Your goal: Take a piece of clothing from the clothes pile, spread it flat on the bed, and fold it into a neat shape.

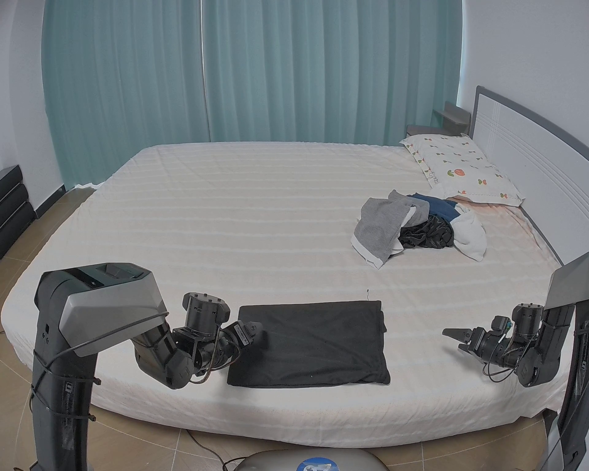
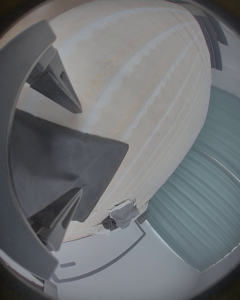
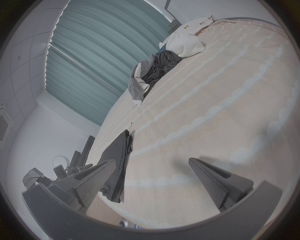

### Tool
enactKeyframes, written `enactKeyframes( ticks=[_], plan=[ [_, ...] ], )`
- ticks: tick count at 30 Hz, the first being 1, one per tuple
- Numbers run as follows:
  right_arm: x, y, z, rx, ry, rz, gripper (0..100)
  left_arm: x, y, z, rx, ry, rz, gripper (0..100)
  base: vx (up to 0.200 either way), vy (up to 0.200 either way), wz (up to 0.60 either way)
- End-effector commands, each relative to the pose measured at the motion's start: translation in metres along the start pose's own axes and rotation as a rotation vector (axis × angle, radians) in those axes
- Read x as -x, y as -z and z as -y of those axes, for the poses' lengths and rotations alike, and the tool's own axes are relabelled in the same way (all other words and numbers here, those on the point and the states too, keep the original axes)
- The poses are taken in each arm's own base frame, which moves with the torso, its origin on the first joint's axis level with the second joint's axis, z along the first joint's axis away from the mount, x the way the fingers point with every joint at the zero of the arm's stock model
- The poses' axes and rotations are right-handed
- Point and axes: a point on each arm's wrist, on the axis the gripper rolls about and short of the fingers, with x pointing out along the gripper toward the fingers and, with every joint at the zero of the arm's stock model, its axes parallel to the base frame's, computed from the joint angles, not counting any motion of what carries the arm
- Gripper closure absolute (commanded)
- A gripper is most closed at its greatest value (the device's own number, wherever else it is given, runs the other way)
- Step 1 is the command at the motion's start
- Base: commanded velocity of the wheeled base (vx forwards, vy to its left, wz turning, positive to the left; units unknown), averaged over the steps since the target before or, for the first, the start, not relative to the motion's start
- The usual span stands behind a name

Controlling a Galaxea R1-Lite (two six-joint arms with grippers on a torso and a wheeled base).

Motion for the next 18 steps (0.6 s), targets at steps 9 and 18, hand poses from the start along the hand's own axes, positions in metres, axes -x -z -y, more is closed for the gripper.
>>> enactKeyframes(
  ticks=[9, 18],
  plan=[
    [0.0001, -0.002, 0.0007, 0.001, 0.0, 0.007, 0, -0.0074, 0.0048, 0.0032, 0.007, 0.01, -0.004, 100, 0.0, 0.0, 0.0],
    [0.0001, -0.0014, 0.0005, 0.002, 0.001, 0.006, 0, -0.0105, 0.0026, 0.0036, 0.033, 0.009, 0.009, 100, 0.0, 0.0, 0.0]
  ],
)
